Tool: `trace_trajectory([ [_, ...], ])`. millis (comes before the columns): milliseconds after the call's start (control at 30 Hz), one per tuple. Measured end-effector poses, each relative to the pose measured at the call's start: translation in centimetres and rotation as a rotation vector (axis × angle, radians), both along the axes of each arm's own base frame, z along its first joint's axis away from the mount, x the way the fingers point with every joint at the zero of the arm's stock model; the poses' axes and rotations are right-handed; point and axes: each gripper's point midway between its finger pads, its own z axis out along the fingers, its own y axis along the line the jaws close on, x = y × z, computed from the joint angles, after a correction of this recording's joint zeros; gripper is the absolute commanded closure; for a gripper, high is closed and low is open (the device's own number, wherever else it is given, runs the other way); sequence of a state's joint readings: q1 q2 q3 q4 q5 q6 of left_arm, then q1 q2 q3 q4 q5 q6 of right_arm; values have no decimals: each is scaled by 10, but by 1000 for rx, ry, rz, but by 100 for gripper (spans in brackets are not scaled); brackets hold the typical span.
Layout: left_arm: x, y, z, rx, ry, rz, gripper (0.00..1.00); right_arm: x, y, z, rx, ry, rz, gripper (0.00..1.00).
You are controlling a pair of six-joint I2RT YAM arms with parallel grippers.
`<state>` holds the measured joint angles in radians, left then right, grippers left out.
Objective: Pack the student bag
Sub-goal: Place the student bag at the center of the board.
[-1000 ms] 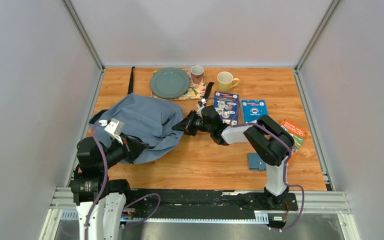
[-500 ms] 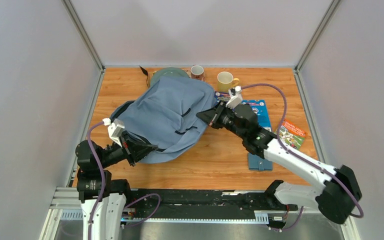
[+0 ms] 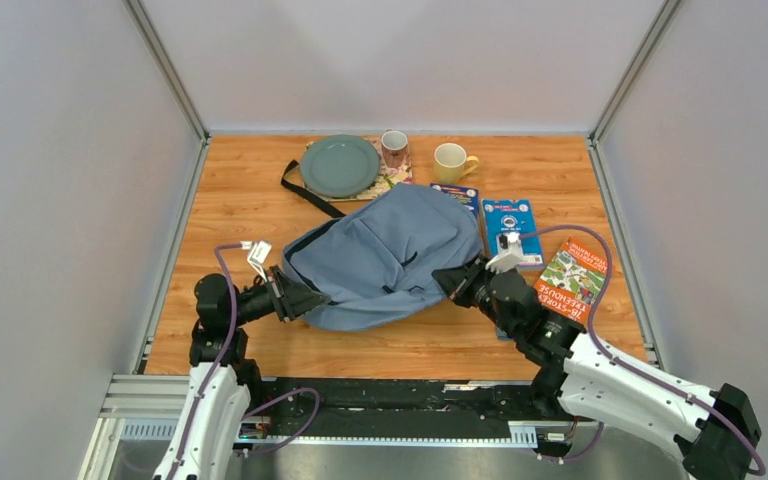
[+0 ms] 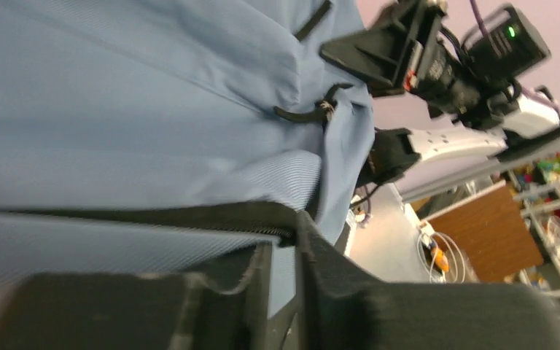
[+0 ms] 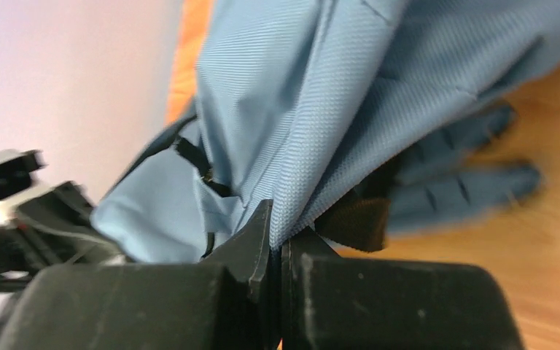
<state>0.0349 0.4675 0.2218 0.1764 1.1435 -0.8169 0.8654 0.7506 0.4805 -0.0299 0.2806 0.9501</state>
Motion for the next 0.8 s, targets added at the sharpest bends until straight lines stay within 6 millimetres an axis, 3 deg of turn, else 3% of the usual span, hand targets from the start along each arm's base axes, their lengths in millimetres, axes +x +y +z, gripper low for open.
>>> trace_trajectory([
  [133,3,7,-54,22,158,88,30,-12,-23,-72,-75,115,-95,94],
  [200,0,10,-79,41,248,130,21,-19,-35,-104,-118,169,-144,76],
  [267,-2,14,-90,61,291,172,20,-27,-37,-118,-133,202,-153,61],
  [300,-1,16,-92,71,288,200,20,-31,-37,-123,-144,217,-147,49],
  [400,8,27,-90,112,262,301,20,-40,-34,-133,-164,247,-129,30],
  [500,14,39,-78,163,246,389,19,-45,-35,-137,-179,260,-123,21],
  [633,18,49,-63,215,214,451,19,-47,-42,-132,-187,243,-125,13],
  [800,13,51,-80,242,276,459,19,-42,-58,-114,-166,184,-172,9],
])
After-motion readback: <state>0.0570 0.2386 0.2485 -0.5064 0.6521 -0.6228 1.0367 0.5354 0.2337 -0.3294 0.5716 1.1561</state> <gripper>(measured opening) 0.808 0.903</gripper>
